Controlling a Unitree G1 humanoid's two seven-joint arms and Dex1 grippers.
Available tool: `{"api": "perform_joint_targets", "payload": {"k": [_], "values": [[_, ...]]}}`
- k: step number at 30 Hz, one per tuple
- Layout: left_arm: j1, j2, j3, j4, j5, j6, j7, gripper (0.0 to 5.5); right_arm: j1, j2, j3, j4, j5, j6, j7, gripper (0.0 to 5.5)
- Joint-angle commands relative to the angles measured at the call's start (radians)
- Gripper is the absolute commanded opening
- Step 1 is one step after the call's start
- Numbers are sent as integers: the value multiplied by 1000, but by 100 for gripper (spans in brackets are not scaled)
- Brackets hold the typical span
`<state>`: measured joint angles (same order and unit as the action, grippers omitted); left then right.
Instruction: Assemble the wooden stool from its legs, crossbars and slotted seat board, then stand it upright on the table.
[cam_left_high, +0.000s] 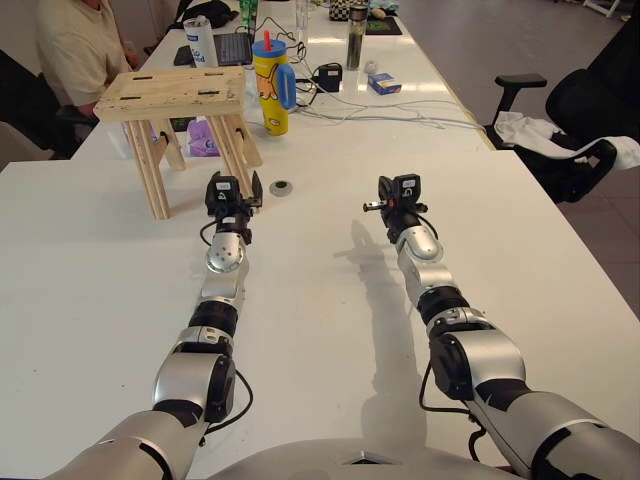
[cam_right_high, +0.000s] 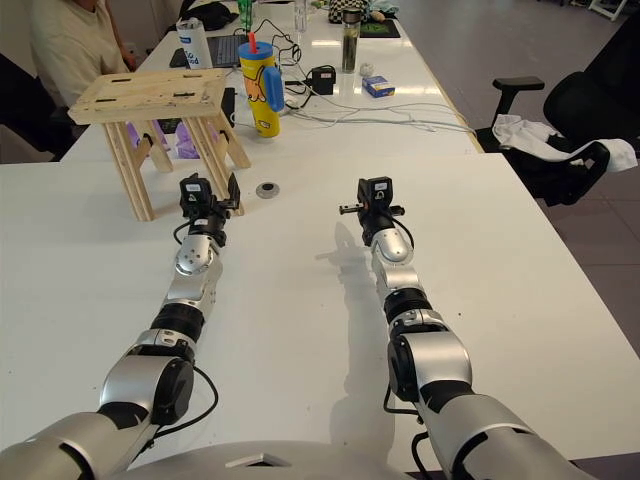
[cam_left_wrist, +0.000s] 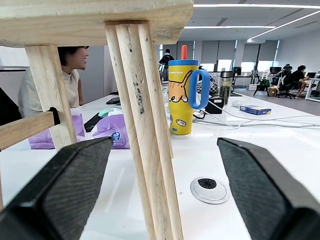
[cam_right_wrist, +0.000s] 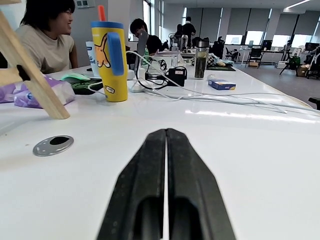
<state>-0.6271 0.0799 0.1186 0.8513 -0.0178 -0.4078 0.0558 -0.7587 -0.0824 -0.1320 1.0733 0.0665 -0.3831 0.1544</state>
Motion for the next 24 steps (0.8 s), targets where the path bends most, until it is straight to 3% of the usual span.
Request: {"api": "perform_joint_targets", "payload": {"k": [1, 24], "values": [[-9, 1, -1, 10, 1, 11, -4, 387, -25, -7, -4, 13, 1, 8, 0, 0], [-39, -7, -9, 43, 6, 4, -14, 387, -49, 4, -19, 46, 20, 0, 17, 0]]}}
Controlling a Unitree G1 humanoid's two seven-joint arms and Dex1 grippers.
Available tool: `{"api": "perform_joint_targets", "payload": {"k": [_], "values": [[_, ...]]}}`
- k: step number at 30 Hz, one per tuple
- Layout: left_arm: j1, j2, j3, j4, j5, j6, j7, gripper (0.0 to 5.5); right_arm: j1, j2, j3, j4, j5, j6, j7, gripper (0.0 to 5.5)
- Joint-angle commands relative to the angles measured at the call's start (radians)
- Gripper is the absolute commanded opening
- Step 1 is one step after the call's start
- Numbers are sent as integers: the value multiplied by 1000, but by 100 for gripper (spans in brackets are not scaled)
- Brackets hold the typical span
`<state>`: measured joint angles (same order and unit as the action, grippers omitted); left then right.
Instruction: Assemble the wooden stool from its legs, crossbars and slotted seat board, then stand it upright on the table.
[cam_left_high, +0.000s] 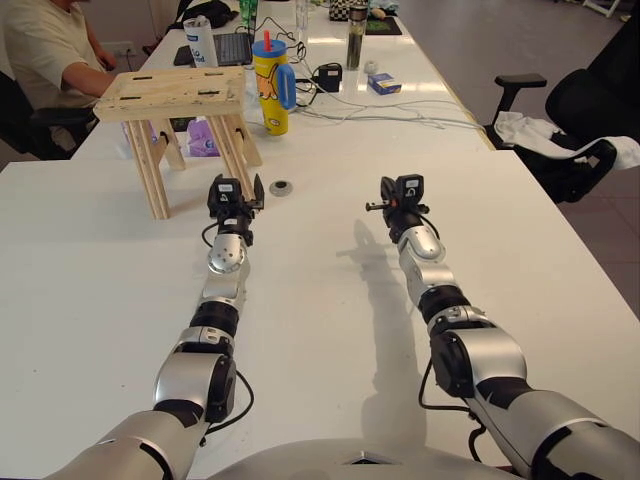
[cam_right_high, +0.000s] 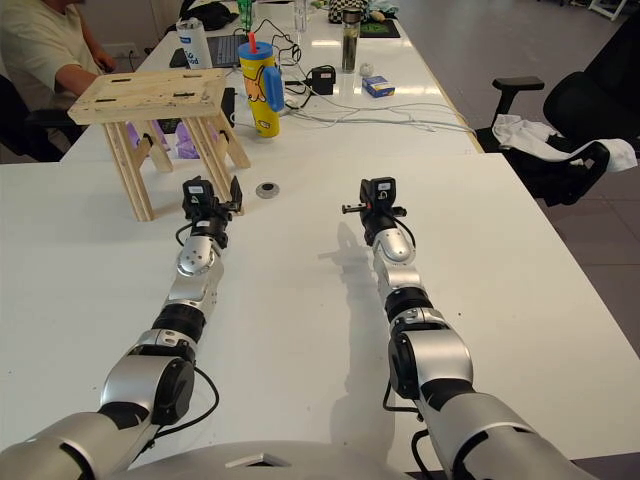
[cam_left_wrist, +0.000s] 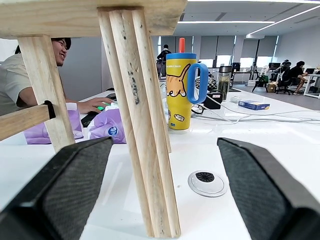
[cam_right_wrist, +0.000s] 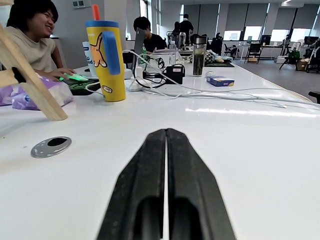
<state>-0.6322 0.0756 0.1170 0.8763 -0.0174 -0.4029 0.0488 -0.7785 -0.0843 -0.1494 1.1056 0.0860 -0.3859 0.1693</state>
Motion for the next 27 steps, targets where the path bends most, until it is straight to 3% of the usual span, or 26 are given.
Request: {"api": "perform_joint_targets", "payload": {"k": [1, 21, 27], "values": [[-36, -4, -8, 21, 6, -2, -8, 387, -30, 6, -2, 16, 0, 3, 3, 0], [-44, -15, -18, 37, 12, -14, -4, 387, -41, 13, 2, 37, -1, 8, 20, 0], [56, -2, 2, -48, 2, -13, 18, 387, -61, 54, 25, 47, -16, 18, 27, 0]]}}
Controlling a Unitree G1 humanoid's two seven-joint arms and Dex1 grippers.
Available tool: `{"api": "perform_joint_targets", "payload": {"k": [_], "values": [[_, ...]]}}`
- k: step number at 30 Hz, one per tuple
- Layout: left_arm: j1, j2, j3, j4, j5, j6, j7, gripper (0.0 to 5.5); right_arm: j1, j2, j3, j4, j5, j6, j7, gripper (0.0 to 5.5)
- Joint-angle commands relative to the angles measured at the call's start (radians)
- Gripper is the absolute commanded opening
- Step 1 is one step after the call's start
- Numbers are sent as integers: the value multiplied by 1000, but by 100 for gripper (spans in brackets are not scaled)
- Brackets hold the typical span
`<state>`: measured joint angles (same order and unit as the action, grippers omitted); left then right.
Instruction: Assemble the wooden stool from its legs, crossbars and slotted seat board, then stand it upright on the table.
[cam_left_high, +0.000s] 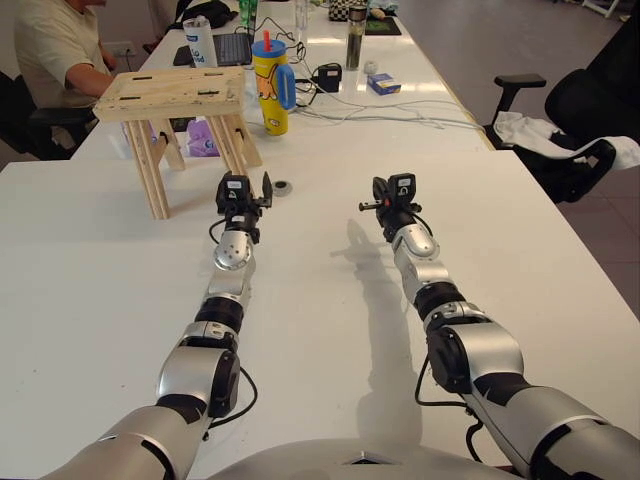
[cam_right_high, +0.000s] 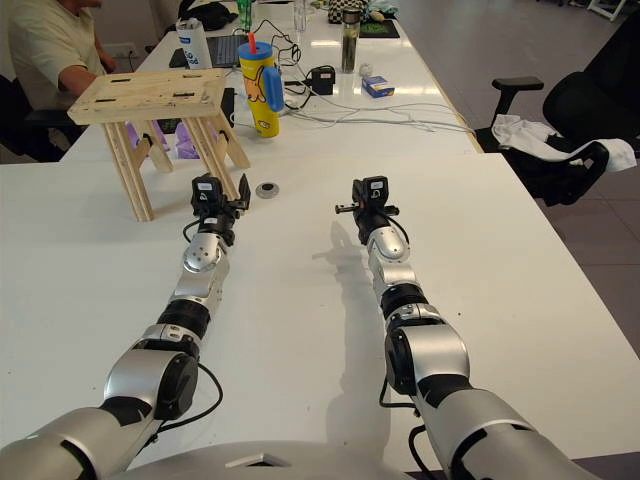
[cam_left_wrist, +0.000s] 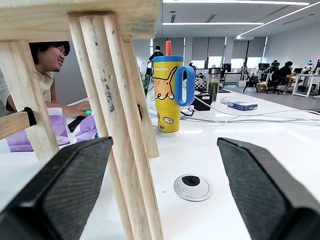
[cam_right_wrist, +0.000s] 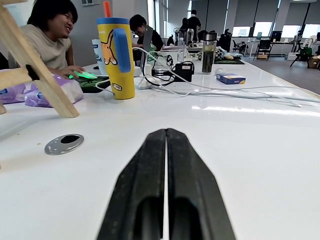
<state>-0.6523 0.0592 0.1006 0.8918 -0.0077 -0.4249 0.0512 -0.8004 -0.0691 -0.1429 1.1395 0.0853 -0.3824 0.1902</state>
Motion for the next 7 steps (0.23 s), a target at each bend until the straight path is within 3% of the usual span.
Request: {"api": "perform_joint_targets", "payload": {"k": [1, 7], "values": [[97, 23, 21, -99, -4, 19, 23, 387, -45, 53, 27, 17, -18, 18, 9, 0], [79, 94, 43, -217, -6, 85, 11, 387, -37, 59, 62, -40, -40, 5, 45, 0]]}}
